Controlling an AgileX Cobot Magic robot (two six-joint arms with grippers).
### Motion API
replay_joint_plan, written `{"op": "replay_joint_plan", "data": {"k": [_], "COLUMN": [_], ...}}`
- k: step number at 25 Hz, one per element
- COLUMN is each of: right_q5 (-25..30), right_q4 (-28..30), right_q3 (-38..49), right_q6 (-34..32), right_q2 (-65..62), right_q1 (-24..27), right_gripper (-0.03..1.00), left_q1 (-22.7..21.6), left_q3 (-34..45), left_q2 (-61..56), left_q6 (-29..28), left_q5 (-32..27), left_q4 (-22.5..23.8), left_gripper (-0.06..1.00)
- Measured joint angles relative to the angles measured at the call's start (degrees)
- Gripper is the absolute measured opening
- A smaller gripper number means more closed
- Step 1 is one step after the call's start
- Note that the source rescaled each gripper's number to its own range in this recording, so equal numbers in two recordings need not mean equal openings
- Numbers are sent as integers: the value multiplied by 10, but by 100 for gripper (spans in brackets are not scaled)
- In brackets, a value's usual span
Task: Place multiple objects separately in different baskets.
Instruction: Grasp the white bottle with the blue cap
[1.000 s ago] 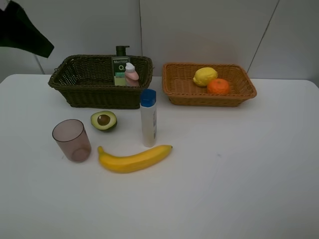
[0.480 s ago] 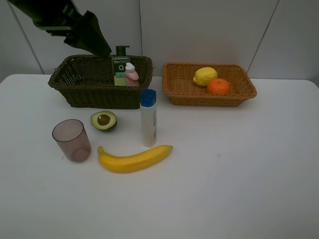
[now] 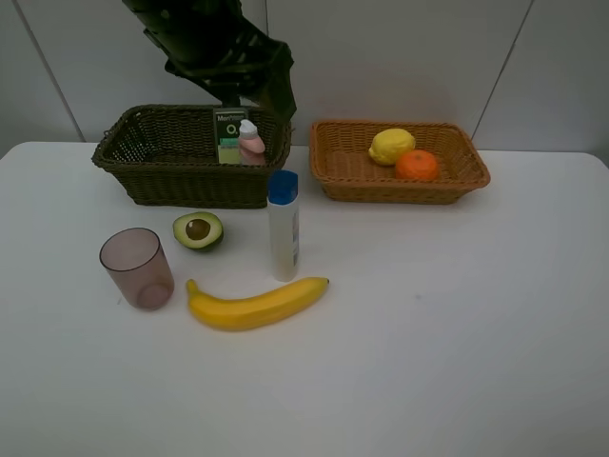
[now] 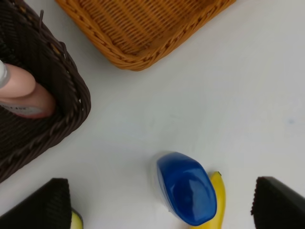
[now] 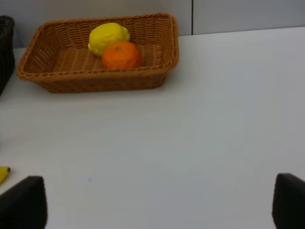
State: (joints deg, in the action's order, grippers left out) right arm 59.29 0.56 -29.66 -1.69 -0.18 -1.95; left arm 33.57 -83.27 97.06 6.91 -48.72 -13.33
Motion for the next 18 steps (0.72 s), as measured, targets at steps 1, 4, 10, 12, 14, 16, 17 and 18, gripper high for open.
{"op": "replay_joint_plan", "data": {"k": [1, 4, 10, 12, 14, 16, 17, 18], "right_q5": [0, 0, 0, 0, 0, 0, 0, 0], "right_q4": [0, 0, 0, 0, 0, 0, 0, 0], "right_q3": [0, 0, 0, 0, 0, 0, 0, 0], "right_q6": [0, 0, 0, 0, 0, 0, 0, 0], "right_q2": [0, 0, 0, 0, 0, 0, 0, 0], "right_q1": [0, 0, 0, 0, 0, 0, 0, 0], "right_gripper": [100, 100, 100, 100, 100, 100, 100, 100], "left_q1": [8, 30, 59, 62, 65, 65, 66, 66], "left_q3": [-3, -7, -7, -7, -7, -7, -7, -7], "left_q2": [7, 20, 38, 46, 56, 68, 75, 83], "left_q6": [-19, -89, -174, -186, -195, -204, -207, -211], "left_q5": [0, 1, 1, 0, -1, -4, -7, -10], "left_q4": [13, 50, 93, 93, 95, 95, 95, 95], "left_gripper": [100, 100, 100, 100, 100, 100, 100, 100]}}
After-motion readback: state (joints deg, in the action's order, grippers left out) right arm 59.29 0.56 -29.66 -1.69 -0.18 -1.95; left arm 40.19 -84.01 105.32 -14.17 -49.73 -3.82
